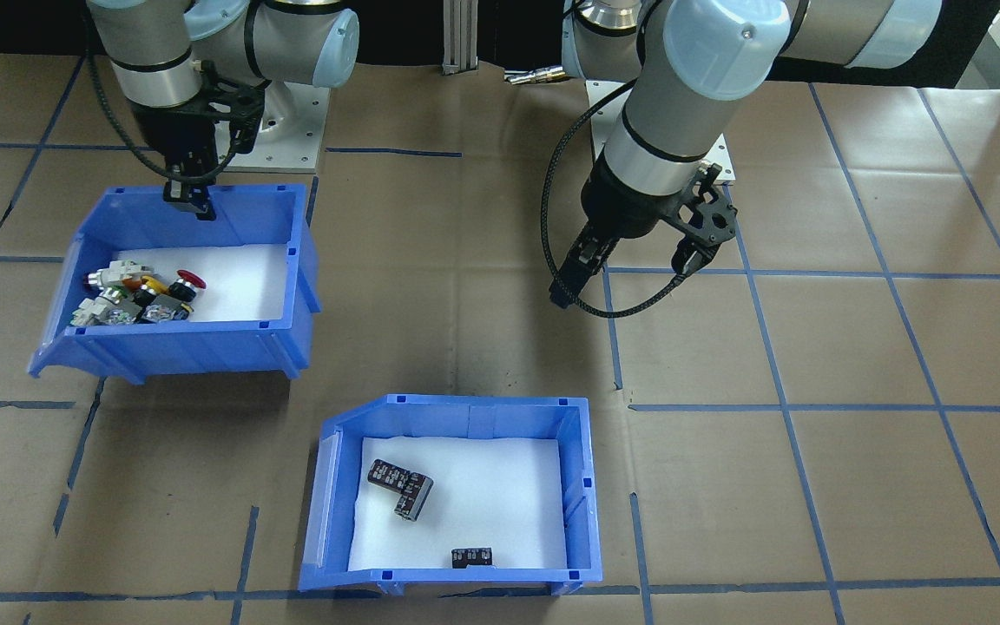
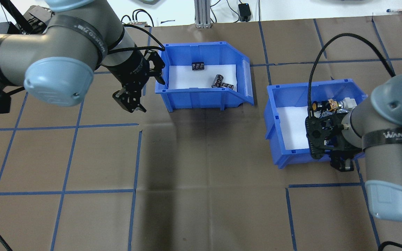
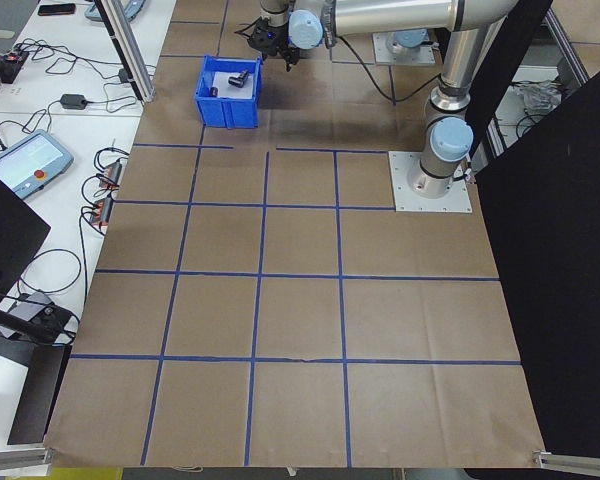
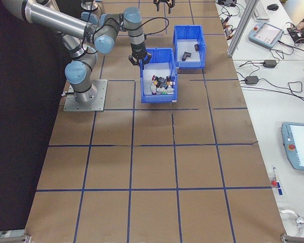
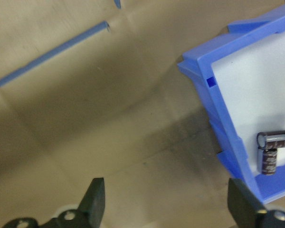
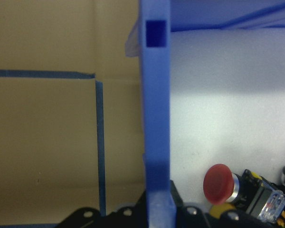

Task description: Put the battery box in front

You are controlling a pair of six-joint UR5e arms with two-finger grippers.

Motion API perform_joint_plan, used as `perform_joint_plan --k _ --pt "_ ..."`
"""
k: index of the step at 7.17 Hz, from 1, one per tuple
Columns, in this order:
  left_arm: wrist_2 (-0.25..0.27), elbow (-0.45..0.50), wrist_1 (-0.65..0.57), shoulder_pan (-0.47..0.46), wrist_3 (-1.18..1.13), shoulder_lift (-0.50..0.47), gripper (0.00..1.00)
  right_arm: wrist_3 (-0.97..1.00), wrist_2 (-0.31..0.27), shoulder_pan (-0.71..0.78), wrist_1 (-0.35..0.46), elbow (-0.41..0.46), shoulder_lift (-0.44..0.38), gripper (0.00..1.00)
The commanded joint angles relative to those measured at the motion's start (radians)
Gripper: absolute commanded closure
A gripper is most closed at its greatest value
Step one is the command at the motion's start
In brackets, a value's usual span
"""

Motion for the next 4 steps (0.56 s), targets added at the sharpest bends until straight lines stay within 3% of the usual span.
perform_joint_plan --k 1,3,4 --pt "0.016 -0.013 -0.146 0.039 0.382 0.097 0.01 0.2 -0.01 0.168 -0.001 0.024 -0.009 1.0" --pt "0.167 -0.013 -0.191 0.094 0.733 0.129 0.0 0.34 -0.009 0.277 -0.002 0.03 -0.001 1.0" --pt "0.176 -0.013 -0.189 0.102 0.836 0.152 0.0 0.414 -0.01 0.341 -0.011 0.029 0.014 1.0"
